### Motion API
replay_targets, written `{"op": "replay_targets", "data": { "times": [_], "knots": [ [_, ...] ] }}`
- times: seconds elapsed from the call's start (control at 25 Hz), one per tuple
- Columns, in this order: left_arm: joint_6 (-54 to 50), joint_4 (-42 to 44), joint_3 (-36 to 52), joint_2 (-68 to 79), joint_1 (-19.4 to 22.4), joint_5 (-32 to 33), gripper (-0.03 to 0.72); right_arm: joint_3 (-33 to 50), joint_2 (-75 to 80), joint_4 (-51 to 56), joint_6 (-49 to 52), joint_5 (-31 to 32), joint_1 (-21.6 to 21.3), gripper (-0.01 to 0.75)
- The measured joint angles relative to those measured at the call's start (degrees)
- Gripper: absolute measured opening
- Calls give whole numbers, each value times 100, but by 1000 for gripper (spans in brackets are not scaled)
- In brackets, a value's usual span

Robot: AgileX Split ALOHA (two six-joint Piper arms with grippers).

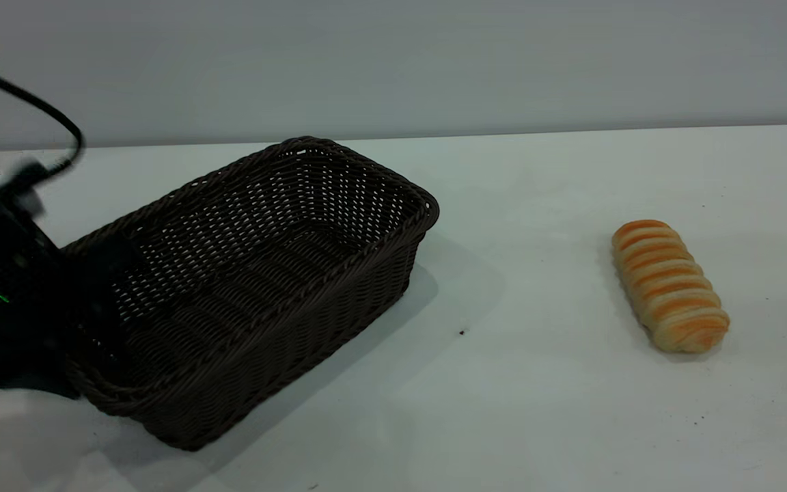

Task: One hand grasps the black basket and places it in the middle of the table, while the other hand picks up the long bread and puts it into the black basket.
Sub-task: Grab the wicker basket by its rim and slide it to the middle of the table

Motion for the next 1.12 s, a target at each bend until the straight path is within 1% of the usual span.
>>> {"op": "replay_targets", "data": {
  "times": [0.12,0.16,0.24,0.36,0.56,0.72,0.84,0.92,1.08,1.12],
  "knots": [
    [-159,-126,-159,210,-153,-256,197,0,0,0,-6,-24,0,562],
    [-212,-166,-214,224,-193,-375,142,0,0,0,-6,-24,0,562],
    [-211,-112,-296,195,-244,-352,143,0,0,0,-6,-24,0,562],
    [5,116,-584,139,-250,-39,143,0,0,0,-6,-14,0,562],
    [1124,700,-1713,307,-250,918,143,0,0,0,2,16,0,562],
    [1823,776,-2713,871,-250,1688,143,0,0,0,6,20,0,562],
    [2029,746,-3270,1236,-250,2130,143,0,0,0,6,22,0,562],
    [2035,699,-3419,1393,-250,2317,143,0,0,0,11,32,0,562],
    [2042,663,-3475,1496,-250,2405,145,0,0,0,51,33,0,562],
    [2057,663,-3475,1496,-250,2409,156,0,0,0,57,33,0,562]
  ]
}}
